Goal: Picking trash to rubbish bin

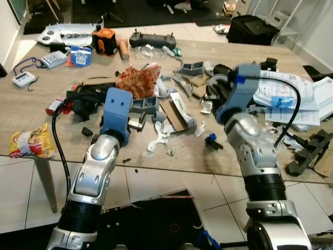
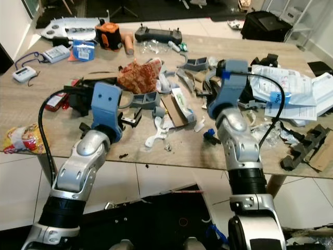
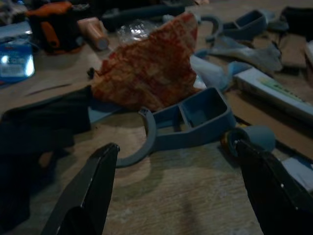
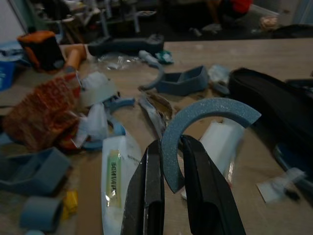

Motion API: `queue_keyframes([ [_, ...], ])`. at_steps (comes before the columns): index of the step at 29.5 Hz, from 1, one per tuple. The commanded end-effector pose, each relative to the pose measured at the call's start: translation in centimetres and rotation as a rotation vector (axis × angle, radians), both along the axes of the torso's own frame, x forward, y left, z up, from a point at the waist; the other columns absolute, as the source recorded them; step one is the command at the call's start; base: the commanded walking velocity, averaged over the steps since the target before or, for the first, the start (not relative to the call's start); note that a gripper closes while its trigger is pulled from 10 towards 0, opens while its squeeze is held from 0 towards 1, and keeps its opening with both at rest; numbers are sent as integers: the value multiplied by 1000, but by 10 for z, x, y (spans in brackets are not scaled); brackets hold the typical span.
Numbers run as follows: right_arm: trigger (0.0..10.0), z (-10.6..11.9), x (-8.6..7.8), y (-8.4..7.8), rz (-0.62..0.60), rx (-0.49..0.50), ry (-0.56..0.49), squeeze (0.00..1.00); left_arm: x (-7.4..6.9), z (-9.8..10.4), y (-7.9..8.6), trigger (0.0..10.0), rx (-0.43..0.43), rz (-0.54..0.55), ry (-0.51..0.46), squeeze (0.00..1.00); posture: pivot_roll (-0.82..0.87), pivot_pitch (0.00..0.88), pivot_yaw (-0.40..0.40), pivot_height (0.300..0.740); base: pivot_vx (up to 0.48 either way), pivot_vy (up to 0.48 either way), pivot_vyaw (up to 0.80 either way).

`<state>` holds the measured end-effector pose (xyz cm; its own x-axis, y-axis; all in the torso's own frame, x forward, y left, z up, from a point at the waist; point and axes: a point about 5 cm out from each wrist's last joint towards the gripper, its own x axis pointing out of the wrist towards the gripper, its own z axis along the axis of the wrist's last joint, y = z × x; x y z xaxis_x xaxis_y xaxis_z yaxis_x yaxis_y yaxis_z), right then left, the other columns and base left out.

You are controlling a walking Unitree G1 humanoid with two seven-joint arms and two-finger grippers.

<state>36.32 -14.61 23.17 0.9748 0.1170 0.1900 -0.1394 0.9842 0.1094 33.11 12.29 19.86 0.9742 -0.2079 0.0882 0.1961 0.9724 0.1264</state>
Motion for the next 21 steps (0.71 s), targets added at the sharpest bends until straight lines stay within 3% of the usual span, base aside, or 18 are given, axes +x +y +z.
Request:
queue_keyframes([
  [1,10000,0,-5,0,-38,-27,-47,0,-3,-1,-3,10000,-26,11,-12,0,52,142,-29,740,0,0,-800],
  [4,10000,1,-11,5,-62,-49,-97,0,-4,2,-8,10000,-36,-15,-32,0,50,135,-23,740,0,0,-800],
  [21,10000,-1,-16,2,-116,-50,-107,0,-5,7,-11,10000,-45,-47,-40,0,51,136,-21,740,0,0,-800],
])
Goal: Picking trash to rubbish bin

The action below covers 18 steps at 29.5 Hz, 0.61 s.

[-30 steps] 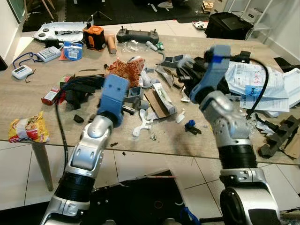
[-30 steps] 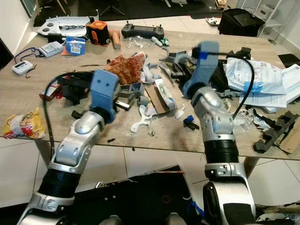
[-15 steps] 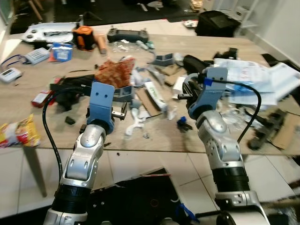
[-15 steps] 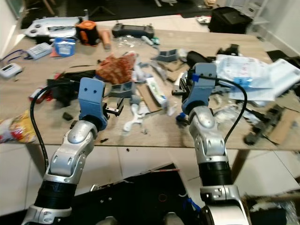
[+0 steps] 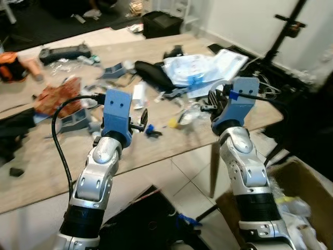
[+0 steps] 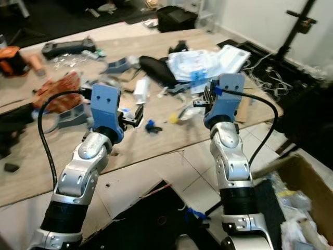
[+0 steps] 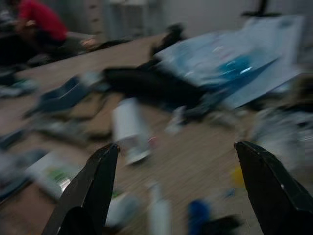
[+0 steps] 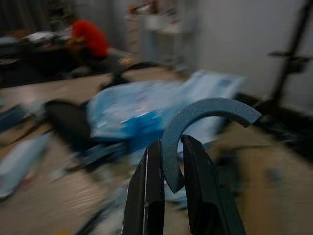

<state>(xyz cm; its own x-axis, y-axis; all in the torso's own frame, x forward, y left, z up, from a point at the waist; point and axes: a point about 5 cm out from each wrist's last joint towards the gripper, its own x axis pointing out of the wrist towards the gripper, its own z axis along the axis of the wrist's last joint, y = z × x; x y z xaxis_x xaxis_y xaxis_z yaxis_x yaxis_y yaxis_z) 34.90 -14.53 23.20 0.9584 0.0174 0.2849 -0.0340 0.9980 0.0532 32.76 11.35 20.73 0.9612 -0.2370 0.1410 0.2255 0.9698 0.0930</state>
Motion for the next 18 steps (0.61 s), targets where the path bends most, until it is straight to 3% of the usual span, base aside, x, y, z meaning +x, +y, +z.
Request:
queue_keyframes([
  [1,10000,-1,-2,1,-3,-3,-5,0,-2,-2,-1,10000,0,-15,3,0,51,136,-21,740,0,0,-800],
  [18,10000,-3,-2,-5,-40,-6,10,0,-3,-2,-6,10000,10,-55,8,0,51,139,-22,740,0,0,-800],
])
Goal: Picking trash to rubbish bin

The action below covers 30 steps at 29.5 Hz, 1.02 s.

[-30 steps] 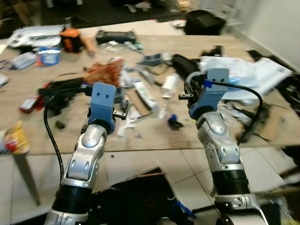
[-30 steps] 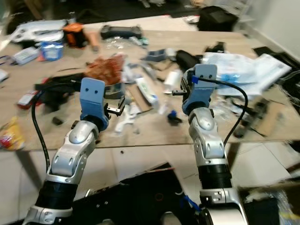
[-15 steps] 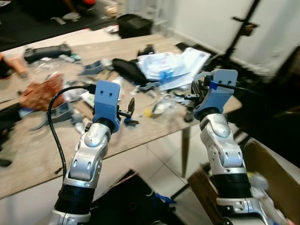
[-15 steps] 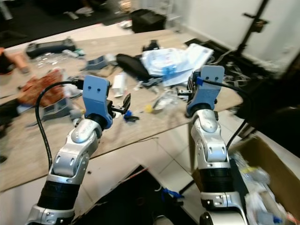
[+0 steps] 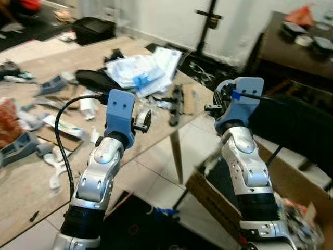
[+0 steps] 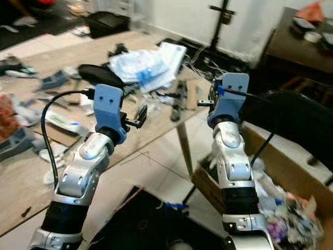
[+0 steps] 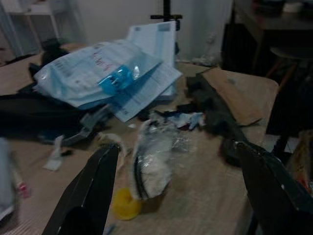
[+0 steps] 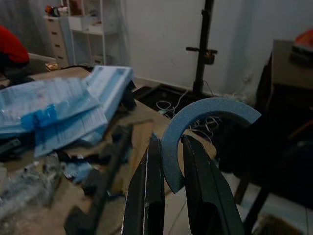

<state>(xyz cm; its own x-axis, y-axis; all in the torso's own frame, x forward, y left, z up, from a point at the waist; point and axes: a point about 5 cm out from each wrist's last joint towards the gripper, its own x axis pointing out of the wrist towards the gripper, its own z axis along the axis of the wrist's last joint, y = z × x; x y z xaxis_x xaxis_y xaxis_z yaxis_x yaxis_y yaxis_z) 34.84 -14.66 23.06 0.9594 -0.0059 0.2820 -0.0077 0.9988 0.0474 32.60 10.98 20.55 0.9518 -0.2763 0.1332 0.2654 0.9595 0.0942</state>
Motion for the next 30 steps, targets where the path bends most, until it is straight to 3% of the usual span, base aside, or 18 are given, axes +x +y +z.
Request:
queue_keyframes([
  [1,10000,-2,-1,-5,-17,0,8,0,-2,-1,-2,10000,6,-18,1,0,51,139,-22,740,0,0,-800],
  [19,10000,-8,-2,-19,-69,3,33,0,-2,-1,-5,10000,14,-29,-1,0,52,144,-19,740,0,0,-800],
  [30,10000,-20,0,-31,-101,45,100,0,-3,-5,-7,10000,27,-53,30,0,55,150,-13,740,0,0,-800],
])
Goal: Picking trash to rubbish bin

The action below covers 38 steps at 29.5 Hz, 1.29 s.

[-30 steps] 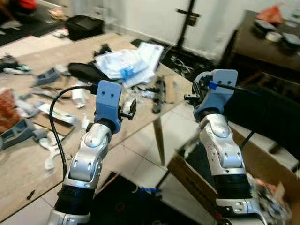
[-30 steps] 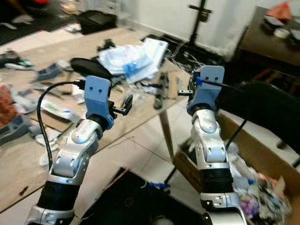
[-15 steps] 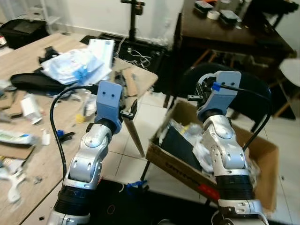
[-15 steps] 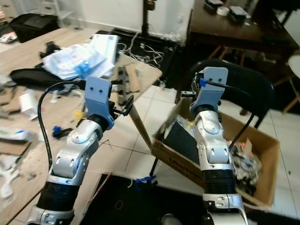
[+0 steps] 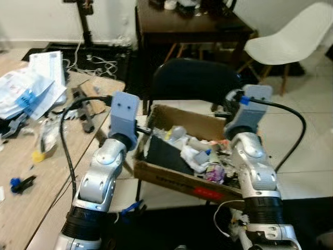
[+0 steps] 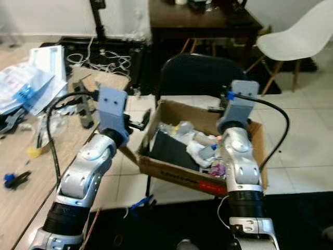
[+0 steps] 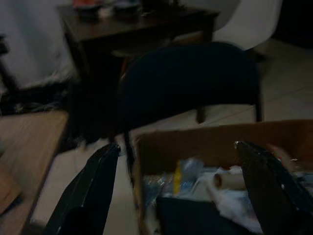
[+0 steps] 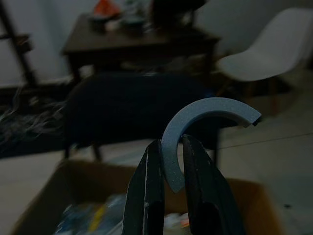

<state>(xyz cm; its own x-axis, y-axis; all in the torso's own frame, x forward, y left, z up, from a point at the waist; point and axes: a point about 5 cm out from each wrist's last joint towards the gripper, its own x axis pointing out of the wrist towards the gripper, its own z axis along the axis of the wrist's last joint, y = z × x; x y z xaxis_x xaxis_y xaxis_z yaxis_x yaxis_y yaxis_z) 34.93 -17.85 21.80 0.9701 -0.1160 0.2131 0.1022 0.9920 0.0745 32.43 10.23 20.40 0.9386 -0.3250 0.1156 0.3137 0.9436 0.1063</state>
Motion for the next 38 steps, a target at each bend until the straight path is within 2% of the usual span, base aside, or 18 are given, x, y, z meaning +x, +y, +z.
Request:
queue_keyframes([
  [1,10000,-9,-1,0,-2,17,42,0,-1,-4,0,10000,19,-3,17,0,55,150,-13,740,0,0,0],
  [17,10000,-18,-2,-3,-26,15,78,0,-2,-4,-1,10000,28,-12,22,0,60,153,-11,740,0,0,0],
  [19,10000,-27,-1,-4,-32,-27,137,0,-2,-4,0,10000,36,-4,19,0,60,156,-9,740,0,0,0],
  [20,10000,-43,2,-4,-11,-88,238,0,-1,-4,0,10000,39,-1,19,0,60,156,-9,740,0,0,0],
  [22,10000,-43,2,-4,-11,-88,238,0,-1,-4,0,10000,39,-1,19,0,60,156,-9,740,0,0,0],
  [24,10000,-63,5,-6,44,-121,341,0,-1,-4,-1,10000,55,-21,20,0,67,163,-8,740,0,0,0],
  [25,10000,-63,5,-6,44,-121,341,0,-1,-4,-1,10000,55,-21,20,0,67,163,-8,740,0,0,0],
  [26,10000,-77,8,-14,64,-95,422,0,-2,-5,-6,10000,103,-64,20,0,70,168,-8,740,0,0,0],
  [29,10000,-79,9,-17,62,-83,437,0,-2,-6,-7,10000,120,-77,19,0,75,181,-5,740,0,0,0],
  [31,10000,-73,14,-25,32,-81,416,0,-1,-9,-11,10000,177,-96,23,0,70,189,13,740,0,0,0],
  [38,10000,-63,23,-38,-8,-120,392,0,6,-8,-14,10000,199,-117,37,0,109,224,62,740,0,0,0],
])
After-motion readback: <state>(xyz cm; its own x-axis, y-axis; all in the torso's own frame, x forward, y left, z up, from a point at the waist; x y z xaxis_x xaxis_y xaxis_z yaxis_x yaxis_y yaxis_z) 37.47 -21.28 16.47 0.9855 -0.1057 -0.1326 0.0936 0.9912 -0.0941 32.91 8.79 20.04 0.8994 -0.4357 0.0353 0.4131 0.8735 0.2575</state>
